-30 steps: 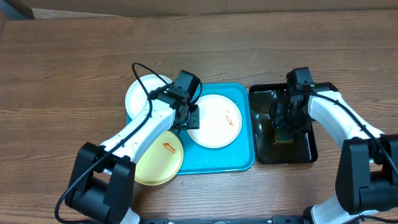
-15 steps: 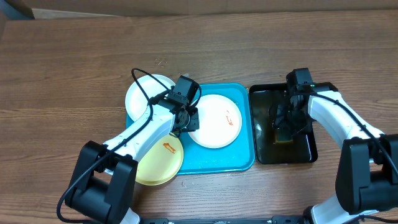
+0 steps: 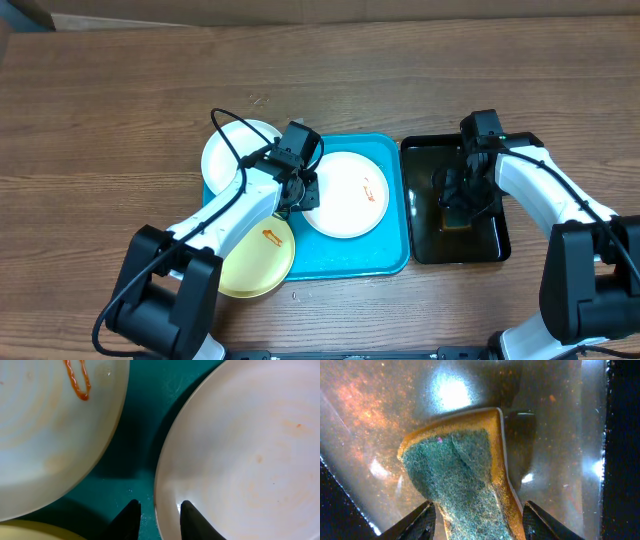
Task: Clean dirty plates on tray and stack at the side
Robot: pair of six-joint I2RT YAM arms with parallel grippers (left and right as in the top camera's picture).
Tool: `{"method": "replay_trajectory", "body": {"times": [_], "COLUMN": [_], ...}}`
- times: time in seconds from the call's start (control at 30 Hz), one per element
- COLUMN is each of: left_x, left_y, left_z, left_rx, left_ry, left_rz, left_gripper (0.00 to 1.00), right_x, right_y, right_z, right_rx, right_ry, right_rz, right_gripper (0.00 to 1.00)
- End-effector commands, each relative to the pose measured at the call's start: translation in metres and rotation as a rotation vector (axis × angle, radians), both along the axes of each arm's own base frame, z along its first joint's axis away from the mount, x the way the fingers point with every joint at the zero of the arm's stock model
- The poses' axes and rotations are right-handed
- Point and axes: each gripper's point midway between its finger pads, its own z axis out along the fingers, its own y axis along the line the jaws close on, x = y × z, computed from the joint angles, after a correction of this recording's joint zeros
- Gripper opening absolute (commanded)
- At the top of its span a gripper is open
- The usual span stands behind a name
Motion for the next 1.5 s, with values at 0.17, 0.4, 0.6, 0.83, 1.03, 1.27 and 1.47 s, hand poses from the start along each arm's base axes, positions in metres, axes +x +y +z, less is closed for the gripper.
{"method": "replay_trajectory", "body": {"times": [0.17,0.4,0.6,0.83,1.03,1.27,1.47], "left_x": [-0.006,-0.006,-0.005,-0.005,-0.006,-0.005,-0.004], "left_y": [0.003,0.003,0.002,0.002,0.002,0.002,0.002], "left_z": [-0.021,-0.021,-0.020,-0.020,-0.020,-0.020,-0.020], "left_rx": [0.026,0.026,0.026,0.025,0.026,0.025,0.023], "left_ry": [0.048,0.047,0.046,0.045,0.046,0.045,0.040], "left_rz": [0.008,0.008,0.008,0.008,0.008,0.008,0.007], "left_gripper": [0.22,0.24,0.24,0.30,0.29,0.31,0.29], "right_x": [0.005,-0.007,-0.017,-0.007,-0.006,-0.005,-0.004], "right_y": [-0.002,-0.003,0.000,-0.001,-0.001,-0.001,-0.001], "right_z": [0.004,-0.010,-0.010,0.003,0.002,-0.004,-0.007], "right_rx": [-0.009,-0.010,0.003,-0.004,-0.007,-0.005,-0.002], "right_ry": [-0.006,0.017,0.058,0.043,0.038,0.023,0.011], "right_rz": [-0.004,-0.003,-0.001,0.000,0.000,-0.001,-0.001], "right_gripper": [0.58,0.68,0.04,0.59,0.58,0.55,0.77]}}
